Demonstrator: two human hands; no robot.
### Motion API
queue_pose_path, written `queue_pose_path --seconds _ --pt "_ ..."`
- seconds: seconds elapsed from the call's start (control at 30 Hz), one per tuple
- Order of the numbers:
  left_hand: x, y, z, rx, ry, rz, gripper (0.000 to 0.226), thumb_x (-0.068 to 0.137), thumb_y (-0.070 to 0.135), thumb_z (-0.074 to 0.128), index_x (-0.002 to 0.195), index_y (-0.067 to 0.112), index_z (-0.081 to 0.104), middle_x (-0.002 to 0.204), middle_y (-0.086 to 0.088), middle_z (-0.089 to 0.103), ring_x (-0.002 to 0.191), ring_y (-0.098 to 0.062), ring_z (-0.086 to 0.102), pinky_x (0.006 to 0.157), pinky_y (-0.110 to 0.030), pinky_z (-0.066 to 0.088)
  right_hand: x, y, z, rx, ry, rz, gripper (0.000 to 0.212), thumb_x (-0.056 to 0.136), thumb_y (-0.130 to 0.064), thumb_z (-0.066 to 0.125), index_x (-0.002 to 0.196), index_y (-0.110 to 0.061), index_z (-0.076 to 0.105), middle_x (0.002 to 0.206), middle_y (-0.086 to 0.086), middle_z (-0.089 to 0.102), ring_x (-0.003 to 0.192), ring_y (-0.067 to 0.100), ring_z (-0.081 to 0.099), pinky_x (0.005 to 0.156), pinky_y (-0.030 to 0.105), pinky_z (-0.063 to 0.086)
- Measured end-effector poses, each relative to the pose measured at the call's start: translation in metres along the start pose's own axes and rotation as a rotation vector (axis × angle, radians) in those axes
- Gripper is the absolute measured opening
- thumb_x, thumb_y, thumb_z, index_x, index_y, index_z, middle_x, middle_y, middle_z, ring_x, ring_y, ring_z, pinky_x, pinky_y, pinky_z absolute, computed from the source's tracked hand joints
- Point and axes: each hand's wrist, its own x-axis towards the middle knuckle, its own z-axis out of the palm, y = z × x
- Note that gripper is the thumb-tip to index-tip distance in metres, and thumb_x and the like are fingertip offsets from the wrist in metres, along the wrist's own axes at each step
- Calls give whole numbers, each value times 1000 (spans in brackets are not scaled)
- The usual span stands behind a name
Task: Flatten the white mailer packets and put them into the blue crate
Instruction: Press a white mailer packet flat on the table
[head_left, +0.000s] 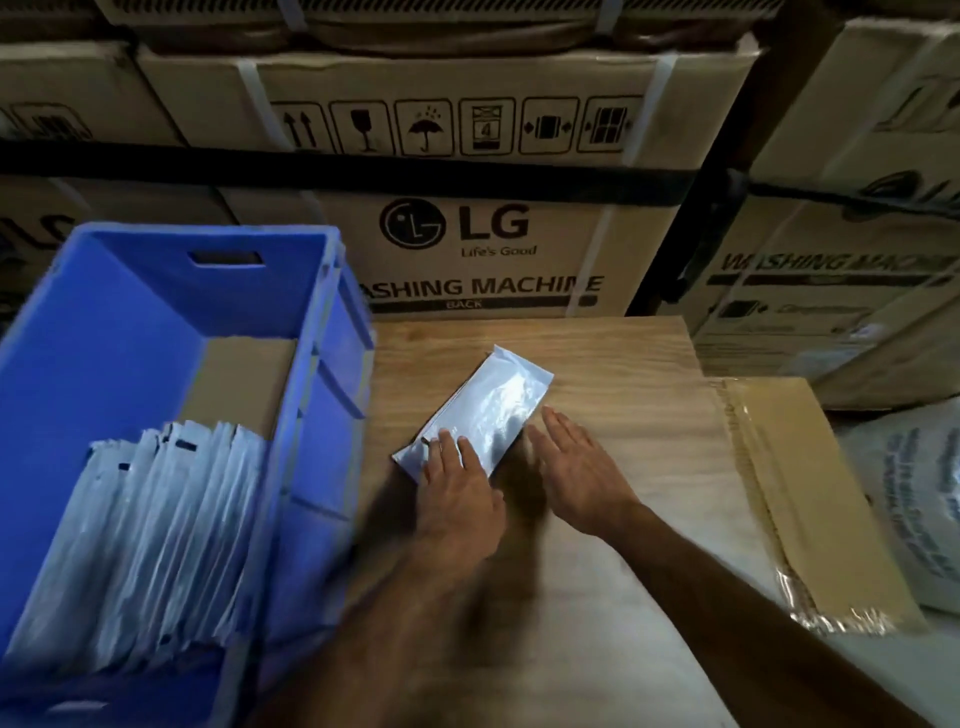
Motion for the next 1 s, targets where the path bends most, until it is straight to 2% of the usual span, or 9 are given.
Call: queue_pose_path --seconds 0.07,0.13,0.2,0.3,0.4,0.53,0.6,0.83,1.0 --pt "22 4 26 17 0 -40 98 71 47 82 144 -8 46 153 -34 38 141 -46 41 110 -52 41 19 13 10 -35 -27 -48 66 94 -20 47 158 -15 32 165 16 25 152 34 28 121 46 25" --pt "47 8 48 -27 36 -46 96 93 50 60 158 -2 13 166 -27 3 156 -38 4 124 -47 14 38 23 19 -53 -69 -95 68 98 -22 51 161 -18 25 169 14 15 155 31 18 123 44 20" --pt "67 14 64 -55 58 -105 98 95 52 55 159 1 1 167 -24 -8 156 -35 -5 125 -46 6 55 28 27 -73 -83 -126 68 99 -24 52 161 -19 24 169 13 12 156 30 15 123 43 18" --pt "84 16 82 -35 73 -145 95 97 52 52 159 0 4 167 -26 -4 155 -37 3 124 -47 9 73 29 39 -101 -105 -172 69 98 -27 53 161 -20 23 169 13 11 156 30 13 123 41 14" --pt "83 10 87 -33 192 -146 73 96 32 55 156 -1 28 163 -27 21 150 -38 28 118 -46 29 79 28 45 -149 -107 -184 68 100 -24 47 162 -20 19 170 12 8 157 28 8 125 42 9" --pt "80 -10 89 -60 183 -4 62 97 22 27 154 -3 33 160 -30 26 149 -41 30 121 -48 31 77 24 41 -155 -93 -178 65 97 -26 37 161 -20 25 168 14 15 156 30 13 126 47 11" --pt "74 -18 88 -31 220 62 61 96 21 24 149 -4 42 156 -31 35 144 -41 39 117 -49 37 68 22 38 -149 -61 -164 66 94 -22 46 158 -20 33 166 16 23 154 31 20 126 50 14" --pt "0 -33 90 172 299 418 55 100 23 34 153 11 43 161 -15 36 149 -30 35 119 -47 34 -22 9 35 -116 60 -81 65 82 -12 52 147 -12 50 152 16 48 142 36 42 122 60 15" --pt "-68 -67 132 252 221 596 59 97 19 33 156 17 39 164 -13 29 151 -33 28 119 -48 25 -137 -16 70 -21 8 -18 67 84 -20 44 150 -15 48 156 16 43 143 36 40 121 55 19"
